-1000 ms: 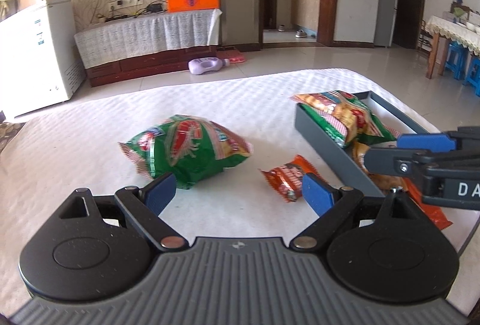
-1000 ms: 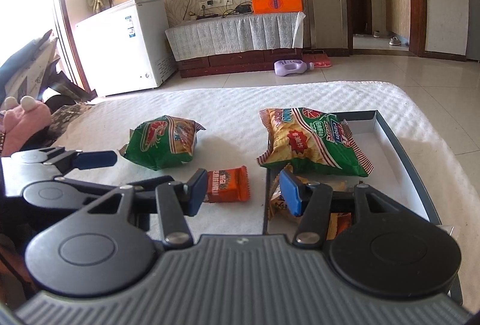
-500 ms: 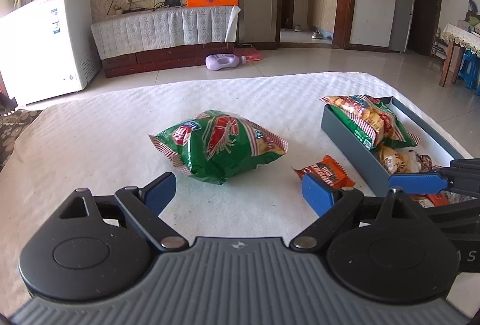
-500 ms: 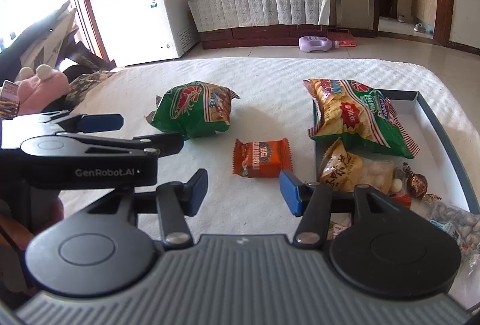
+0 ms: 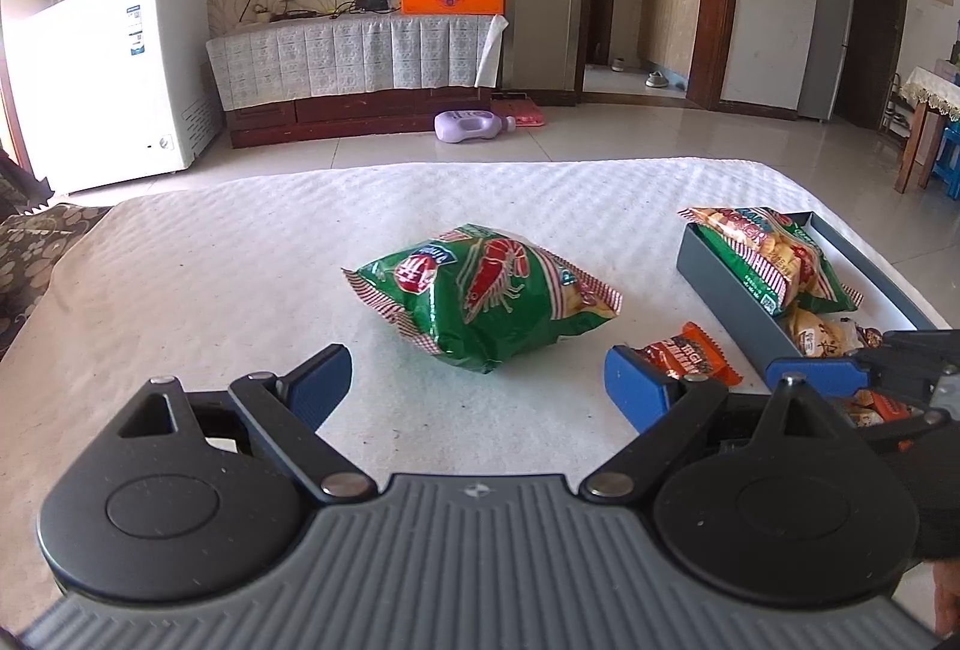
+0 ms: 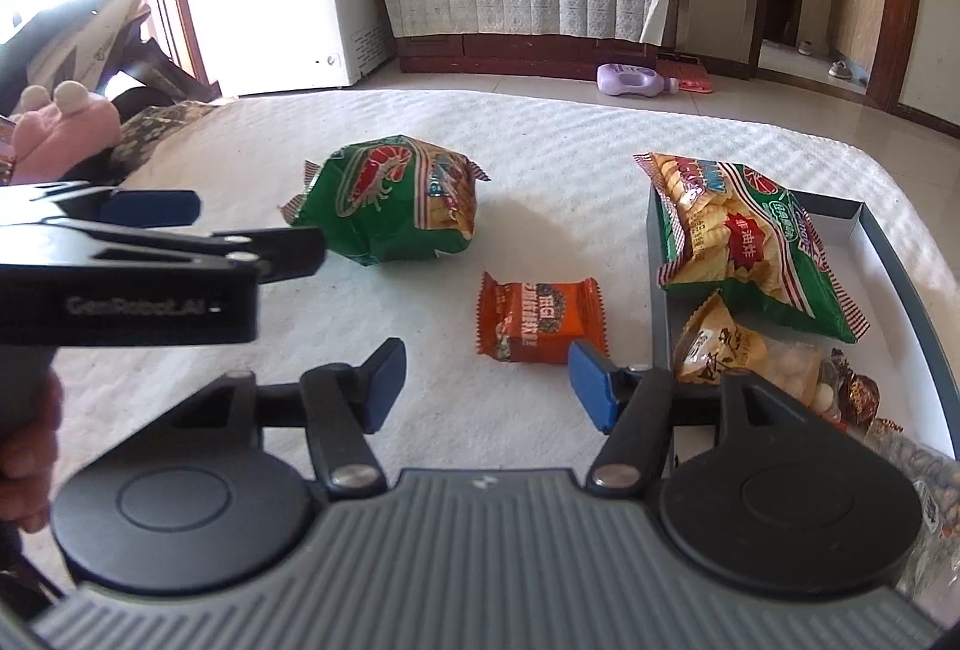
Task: Organize snacks
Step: 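Move the left tool to the green shrimp-chip bag while the right tool approaches the orange wrapped snack, then close the left tool on the green chip bag while the right tool grasps the orange wrapped snack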
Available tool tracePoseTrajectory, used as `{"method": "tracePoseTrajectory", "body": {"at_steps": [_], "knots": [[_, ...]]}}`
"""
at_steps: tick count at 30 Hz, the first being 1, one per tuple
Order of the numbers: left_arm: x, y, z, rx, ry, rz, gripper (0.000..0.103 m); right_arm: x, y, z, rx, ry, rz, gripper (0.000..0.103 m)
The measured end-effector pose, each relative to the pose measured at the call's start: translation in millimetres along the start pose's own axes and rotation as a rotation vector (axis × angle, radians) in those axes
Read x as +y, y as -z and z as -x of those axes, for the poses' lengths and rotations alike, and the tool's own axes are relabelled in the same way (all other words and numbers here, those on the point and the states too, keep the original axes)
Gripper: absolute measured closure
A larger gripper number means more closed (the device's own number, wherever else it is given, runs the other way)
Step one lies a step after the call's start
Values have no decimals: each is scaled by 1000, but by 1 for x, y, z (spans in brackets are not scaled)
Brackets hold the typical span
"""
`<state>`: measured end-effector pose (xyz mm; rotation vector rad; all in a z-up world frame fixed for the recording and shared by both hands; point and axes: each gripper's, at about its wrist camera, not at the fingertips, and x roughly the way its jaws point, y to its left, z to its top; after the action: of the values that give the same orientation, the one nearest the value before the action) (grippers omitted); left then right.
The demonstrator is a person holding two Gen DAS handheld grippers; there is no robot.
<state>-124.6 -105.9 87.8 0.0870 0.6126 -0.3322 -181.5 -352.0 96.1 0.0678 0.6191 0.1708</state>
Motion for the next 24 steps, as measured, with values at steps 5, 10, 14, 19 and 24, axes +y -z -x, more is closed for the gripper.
{"method": "tracePoseTrajectory", "body": {"at_steps": [5, 10, 14, 19, 24], "knots": [[6, 1, -1, 6, -8, 1, 9, -3, -1, -7, 19, 7, -18, 40], [12, 0, -5, 9, -18, 13, 9, 0, 0, -9, 26, 2, -6, 40], [14, -3, -10, 10, -24, 16, 9, 0, -1, -13, 38, 1, -6, 40], [17, -5, -13, 2, -33, 5, 8, 1, -3, -19, 47, -1, 4, 40], [22, -6, -17, -1, -55, -9, 8, -1, -3, -27, 62, 9, 1, 39]]}}
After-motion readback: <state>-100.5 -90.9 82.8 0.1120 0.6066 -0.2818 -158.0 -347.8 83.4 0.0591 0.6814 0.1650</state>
